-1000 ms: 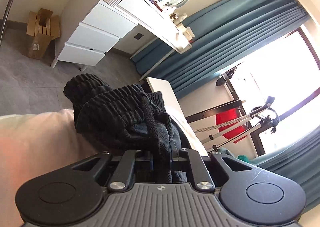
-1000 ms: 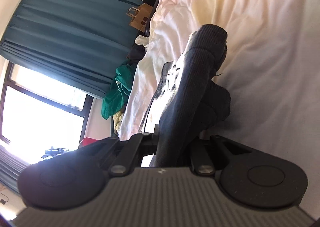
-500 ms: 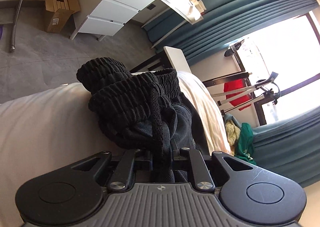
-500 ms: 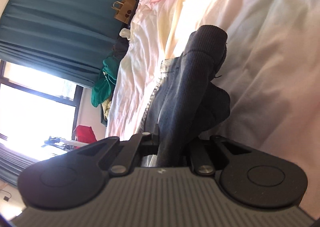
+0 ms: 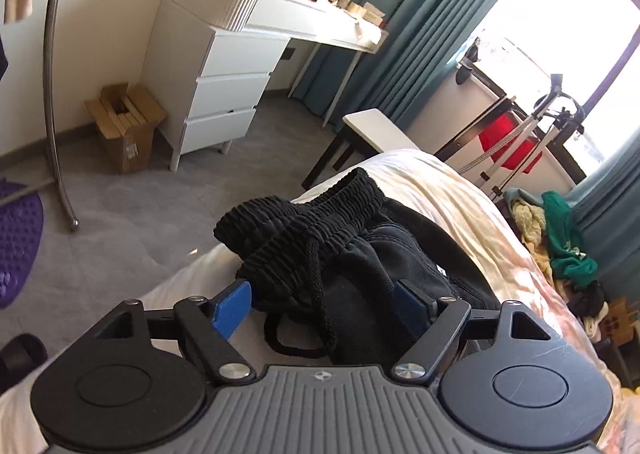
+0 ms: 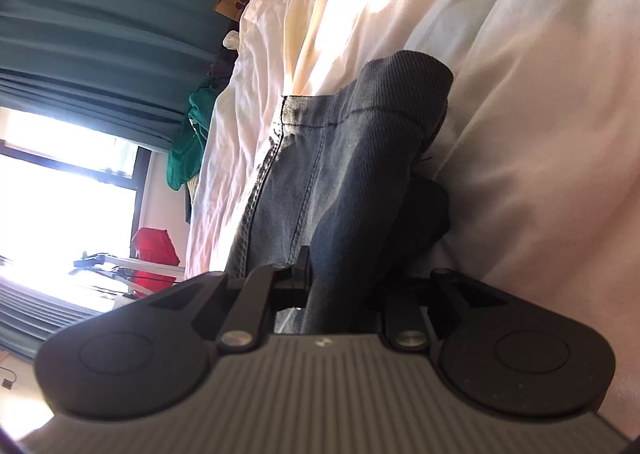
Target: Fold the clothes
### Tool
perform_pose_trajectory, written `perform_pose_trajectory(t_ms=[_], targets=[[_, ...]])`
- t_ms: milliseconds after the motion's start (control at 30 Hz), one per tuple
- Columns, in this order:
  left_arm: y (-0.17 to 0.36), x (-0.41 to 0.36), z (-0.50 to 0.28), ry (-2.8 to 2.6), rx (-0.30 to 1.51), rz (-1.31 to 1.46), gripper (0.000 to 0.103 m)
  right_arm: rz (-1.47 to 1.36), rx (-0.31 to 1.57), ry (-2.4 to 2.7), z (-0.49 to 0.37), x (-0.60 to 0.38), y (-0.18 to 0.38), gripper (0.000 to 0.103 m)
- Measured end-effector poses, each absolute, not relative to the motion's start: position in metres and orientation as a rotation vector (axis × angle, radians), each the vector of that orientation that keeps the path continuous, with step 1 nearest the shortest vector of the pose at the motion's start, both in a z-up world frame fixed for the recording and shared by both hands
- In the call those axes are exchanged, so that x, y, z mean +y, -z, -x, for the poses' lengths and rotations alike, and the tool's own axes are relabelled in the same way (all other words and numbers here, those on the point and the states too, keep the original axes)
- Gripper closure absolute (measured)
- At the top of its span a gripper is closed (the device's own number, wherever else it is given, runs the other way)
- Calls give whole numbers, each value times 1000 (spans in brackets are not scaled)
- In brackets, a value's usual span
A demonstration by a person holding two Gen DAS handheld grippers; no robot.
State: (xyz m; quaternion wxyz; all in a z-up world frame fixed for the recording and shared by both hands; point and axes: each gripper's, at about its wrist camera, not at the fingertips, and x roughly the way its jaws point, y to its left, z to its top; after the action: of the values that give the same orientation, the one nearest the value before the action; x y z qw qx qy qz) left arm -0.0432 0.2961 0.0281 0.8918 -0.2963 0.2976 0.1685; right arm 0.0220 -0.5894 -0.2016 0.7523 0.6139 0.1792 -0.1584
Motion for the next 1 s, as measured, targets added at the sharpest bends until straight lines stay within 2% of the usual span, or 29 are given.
perform_pose_trajectory(t_ms=[167,267,467,567,767,1000], targets=[[-56,262,48,-299,556,466,16,-1357,369,307,-23,-598,207,80],[-63,221,35,-230,533,371,16,-1358,351,293,-23,-601,209,80],[-25,151,-4,-126,578,287,15,-1366,296,329,-17,-598,201,79],[-6,115,-23,-74,599,245,15,-1268,270,342,-16,-594,183,84],[32,45,-62,30,640,159,15,-1109,169,308,-19,-578,145,84],[67,16,-79,57,658,9,15,-1265,219,372,-14,-594,173,81]])
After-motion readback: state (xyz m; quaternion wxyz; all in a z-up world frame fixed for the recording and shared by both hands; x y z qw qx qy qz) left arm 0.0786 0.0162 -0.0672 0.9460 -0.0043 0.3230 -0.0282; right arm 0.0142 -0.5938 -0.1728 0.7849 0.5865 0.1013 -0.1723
